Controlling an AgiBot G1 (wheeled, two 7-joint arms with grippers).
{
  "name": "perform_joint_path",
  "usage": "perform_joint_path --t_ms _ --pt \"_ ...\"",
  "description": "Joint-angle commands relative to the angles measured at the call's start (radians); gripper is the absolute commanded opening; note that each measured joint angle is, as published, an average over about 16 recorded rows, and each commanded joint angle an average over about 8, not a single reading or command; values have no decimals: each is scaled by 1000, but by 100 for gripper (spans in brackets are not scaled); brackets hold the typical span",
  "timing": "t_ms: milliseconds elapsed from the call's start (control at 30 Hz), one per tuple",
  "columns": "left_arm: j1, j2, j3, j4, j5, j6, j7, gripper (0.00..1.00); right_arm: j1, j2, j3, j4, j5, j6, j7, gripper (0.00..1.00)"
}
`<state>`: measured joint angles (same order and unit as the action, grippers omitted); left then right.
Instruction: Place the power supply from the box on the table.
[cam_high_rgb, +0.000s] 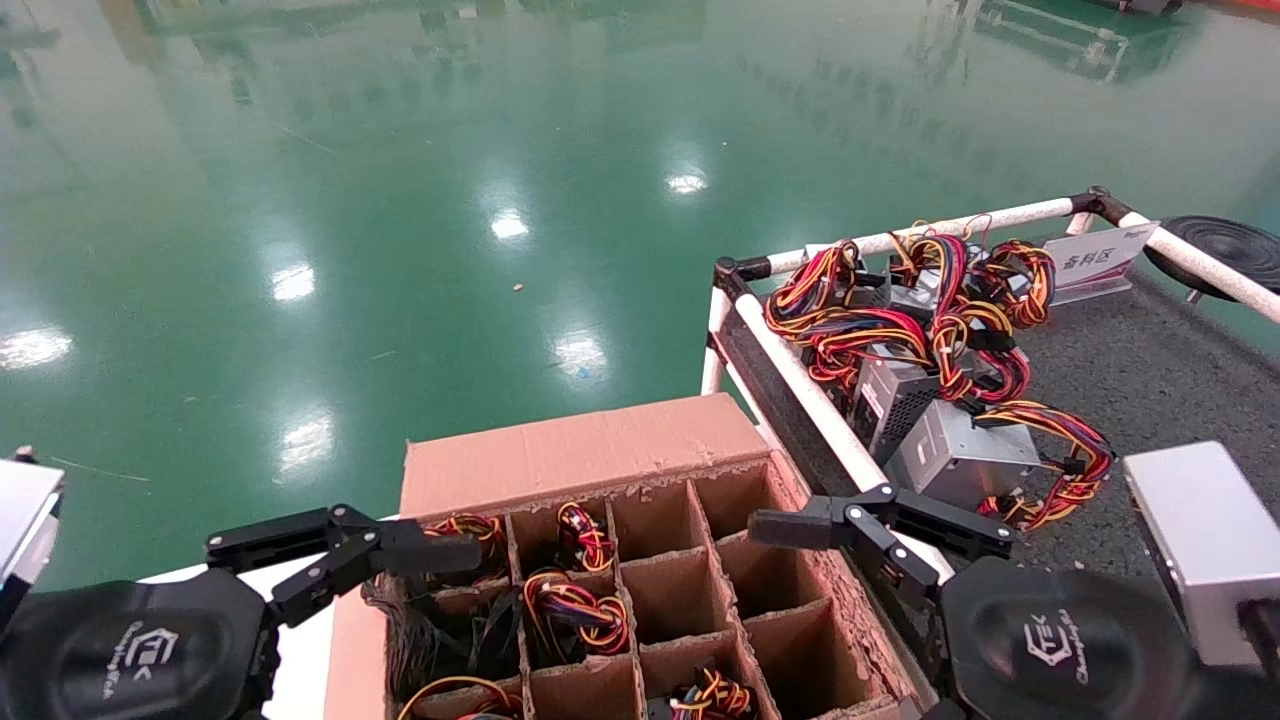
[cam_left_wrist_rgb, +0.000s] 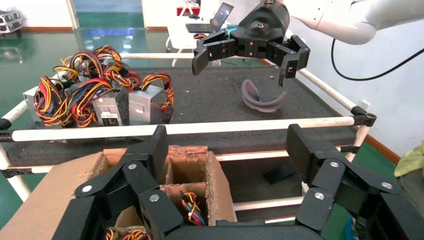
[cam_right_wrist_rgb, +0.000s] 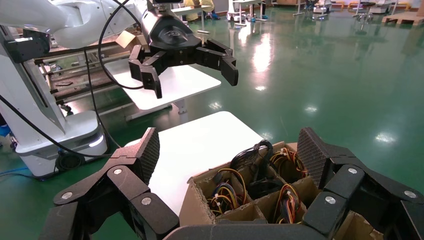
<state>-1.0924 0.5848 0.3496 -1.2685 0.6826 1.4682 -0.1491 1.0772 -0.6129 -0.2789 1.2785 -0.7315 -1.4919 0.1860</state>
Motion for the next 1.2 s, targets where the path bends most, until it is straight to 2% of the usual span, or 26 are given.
perform_joint_path --t_ms 33,1200 --pt "0 0 0 0 0 0 0 0 0 0 0 0 0 0 0 100" --pt "0 0 0 0 0 0 0 0 0 0 0 0 0 0 0 100"
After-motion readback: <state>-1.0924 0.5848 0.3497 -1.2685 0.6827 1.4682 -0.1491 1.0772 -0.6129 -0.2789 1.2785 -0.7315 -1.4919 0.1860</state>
